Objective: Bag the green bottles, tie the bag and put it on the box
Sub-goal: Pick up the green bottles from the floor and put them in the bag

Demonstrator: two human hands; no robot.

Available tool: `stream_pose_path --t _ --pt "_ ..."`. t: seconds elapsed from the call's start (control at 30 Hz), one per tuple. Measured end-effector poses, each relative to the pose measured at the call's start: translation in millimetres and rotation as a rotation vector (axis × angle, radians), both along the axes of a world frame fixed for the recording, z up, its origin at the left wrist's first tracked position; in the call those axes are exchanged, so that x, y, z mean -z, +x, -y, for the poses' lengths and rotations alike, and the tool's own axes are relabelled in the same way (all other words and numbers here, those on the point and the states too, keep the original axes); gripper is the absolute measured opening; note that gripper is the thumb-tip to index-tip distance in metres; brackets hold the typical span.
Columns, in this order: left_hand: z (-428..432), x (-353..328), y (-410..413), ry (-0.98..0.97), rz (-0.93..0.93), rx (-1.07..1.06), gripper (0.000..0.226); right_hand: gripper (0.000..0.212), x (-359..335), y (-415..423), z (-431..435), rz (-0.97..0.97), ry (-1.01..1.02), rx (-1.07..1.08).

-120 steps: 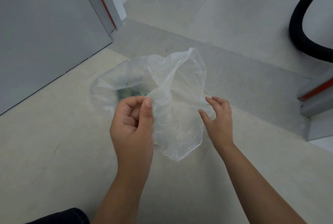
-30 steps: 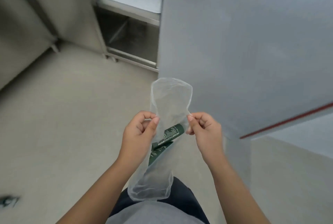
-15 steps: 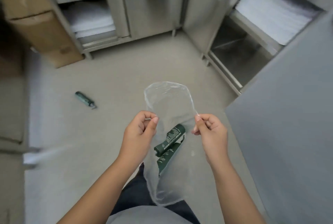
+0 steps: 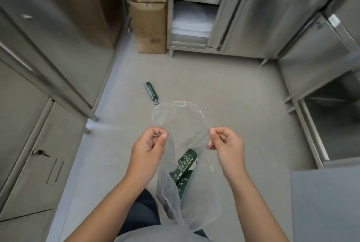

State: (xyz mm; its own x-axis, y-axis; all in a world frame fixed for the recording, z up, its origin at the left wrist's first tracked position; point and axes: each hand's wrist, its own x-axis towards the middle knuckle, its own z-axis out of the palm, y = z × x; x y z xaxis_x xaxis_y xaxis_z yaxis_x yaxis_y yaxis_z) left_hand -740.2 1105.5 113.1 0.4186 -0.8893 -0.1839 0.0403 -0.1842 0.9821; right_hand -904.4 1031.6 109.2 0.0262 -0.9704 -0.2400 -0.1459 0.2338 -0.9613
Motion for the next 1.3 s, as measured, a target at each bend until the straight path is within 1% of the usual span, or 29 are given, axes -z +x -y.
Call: stream_pose_path --t 0.17,0.33,0.47,0.6,0.87,1.0,1.13,1.3 --pt "23.9 -1.4 91.4 0.012 0.065 0.001 0.012 0.018 0.7 90.3 30.8 -0.003 0.003 -0.051" --pt "52.6 2.3 166.8 0.019 0.094 -0.078 0.013 0.018 2.9 162.8 70.1 0.005 0.002 -0.073" --pt "74.7 9.5 206.4 0.008 0.053 -0.181 0.024 0.017 6.6 204.8 103.9 -0.003 0.001 -0.114" --pt "108.7 17.4 230.8 0.024 0.06 -0.256 0.024 0.017 12.2 234.1 147.5 0.004 -0.004 -0.144" --pt "231.6 9.8 253.8 0.001 0.121 -0.354 0.021 0.015 28.1 263.7 271.9 0.047 0.022 -0.207" --pt "300.7 4.9 253.6 0.035 0.074 -0.399 0.02 0.017 23.6 261.1 340.0 0.059 0.024 -0.249" --pt "365.4 4.7 248.5 0.064 0.116 -0.344 0.019 0.019 23.8 243.7 398.3 0.058 0.016 -0.243" --pt "423.0 15.1 234.9 0.078 0.194 -0.223 0.015 0.021 28.1 221.0 452.2 0.057 0.008 -0.169"
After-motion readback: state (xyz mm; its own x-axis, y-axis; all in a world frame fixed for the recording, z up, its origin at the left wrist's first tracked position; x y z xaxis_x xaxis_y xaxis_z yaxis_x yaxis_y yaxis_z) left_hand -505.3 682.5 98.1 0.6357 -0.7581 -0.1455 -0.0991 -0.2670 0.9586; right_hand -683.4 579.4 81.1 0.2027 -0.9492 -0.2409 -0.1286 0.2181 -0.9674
